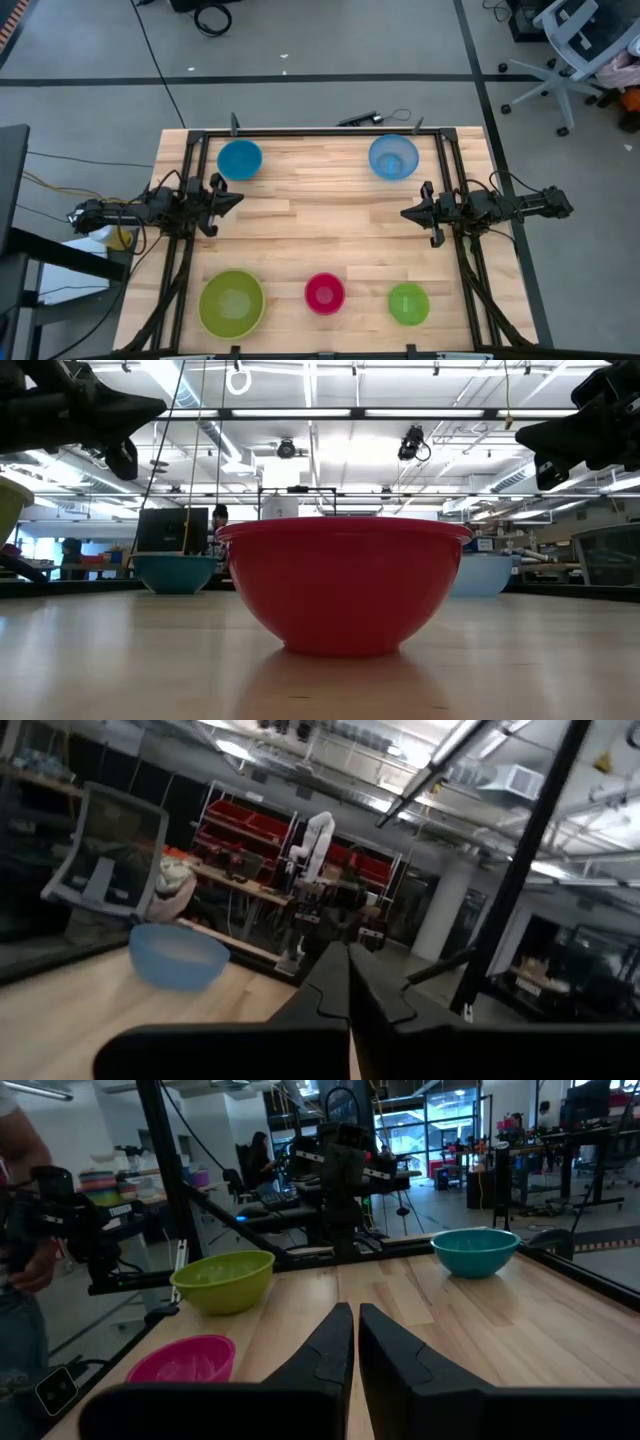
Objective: Nest bowls inside each other
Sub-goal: Stack the transparent blue bowl on top of the green bowl
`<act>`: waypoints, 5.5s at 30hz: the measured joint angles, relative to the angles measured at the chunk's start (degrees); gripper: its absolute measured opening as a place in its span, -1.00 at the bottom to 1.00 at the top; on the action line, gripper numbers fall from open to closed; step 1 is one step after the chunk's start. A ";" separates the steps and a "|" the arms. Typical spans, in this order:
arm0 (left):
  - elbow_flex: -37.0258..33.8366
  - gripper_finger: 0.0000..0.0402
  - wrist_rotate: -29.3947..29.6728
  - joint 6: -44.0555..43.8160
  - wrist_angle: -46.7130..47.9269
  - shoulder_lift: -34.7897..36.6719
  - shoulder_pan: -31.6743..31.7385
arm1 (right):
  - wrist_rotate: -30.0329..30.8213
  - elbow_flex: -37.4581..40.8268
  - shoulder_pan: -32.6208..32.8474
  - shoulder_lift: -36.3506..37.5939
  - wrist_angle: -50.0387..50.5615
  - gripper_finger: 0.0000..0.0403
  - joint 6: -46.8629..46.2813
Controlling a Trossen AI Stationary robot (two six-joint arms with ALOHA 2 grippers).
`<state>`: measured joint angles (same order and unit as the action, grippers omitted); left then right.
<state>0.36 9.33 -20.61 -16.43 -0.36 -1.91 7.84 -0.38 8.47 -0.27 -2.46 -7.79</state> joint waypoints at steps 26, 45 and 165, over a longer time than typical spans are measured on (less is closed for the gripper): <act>0.72 -1.00 13.52 -9.65 -2.53 -6.12 -0.51 | 43.82 0.00 -2.08 -0.13 -15.70 -0.85 -16.06; 27.39 -0.40 13.43 -11.76 21.85 -33.09 10.43 | 14.19 -14.92 -20.77 -20.79 -15.84 -0.89 -51.68; 53.23 -0.99 -17.87 -18.22 77.54 -63.34 -20.48 | 7.38 -80.04 -13.89 -88.97 36.70 -0.16 -24.24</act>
<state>53.59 -8.53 -38.83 61.11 -63.71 -22.39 15.21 -80.42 -5.43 -89.24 34.24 -32.03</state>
